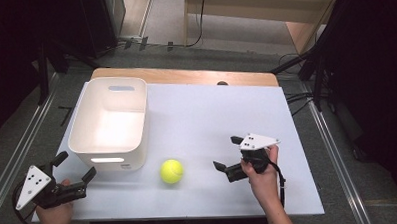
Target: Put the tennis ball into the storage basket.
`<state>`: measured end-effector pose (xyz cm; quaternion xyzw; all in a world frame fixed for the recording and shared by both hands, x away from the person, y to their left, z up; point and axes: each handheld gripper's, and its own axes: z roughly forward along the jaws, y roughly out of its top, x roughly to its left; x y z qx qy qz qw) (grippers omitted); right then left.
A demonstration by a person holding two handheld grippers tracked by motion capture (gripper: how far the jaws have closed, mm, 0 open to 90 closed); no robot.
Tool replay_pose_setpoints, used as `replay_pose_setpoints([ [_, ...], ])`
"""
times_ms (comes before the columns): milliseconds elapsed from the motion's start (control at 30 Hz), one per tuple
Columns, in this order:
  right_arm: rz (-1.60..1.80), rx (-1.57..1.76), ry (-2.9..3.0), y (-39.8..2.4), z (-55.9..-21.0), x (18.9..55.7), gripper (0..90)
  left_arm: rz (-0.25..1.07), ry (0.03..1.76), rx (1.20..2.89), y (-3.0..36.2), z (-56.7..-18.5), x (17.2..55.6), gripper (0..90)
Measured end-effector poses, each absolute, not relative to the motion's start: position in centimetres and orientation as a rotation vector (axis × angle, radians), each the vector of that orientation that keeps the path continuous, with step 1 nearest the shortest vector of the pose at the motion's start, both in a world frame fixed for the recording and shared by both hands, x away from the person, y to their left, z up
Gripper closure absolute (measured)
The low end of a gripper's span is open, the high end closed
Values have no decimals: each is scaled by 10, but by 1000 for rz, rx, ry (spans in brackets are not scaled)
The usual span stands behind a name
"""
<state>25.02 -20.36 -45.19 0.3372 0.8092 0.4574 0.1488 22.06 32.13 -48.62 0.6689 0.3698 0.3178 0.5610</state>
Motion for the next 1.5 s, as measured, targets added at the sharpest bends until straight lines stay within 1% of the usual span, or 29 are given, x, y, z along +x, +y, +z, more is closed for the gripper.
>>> replay_pose_setpoints([
  [1500, 1235, 791, 2620, -125, -458, 266, 0, 747, 867, 1583, 321, -486, 221, 0],
])
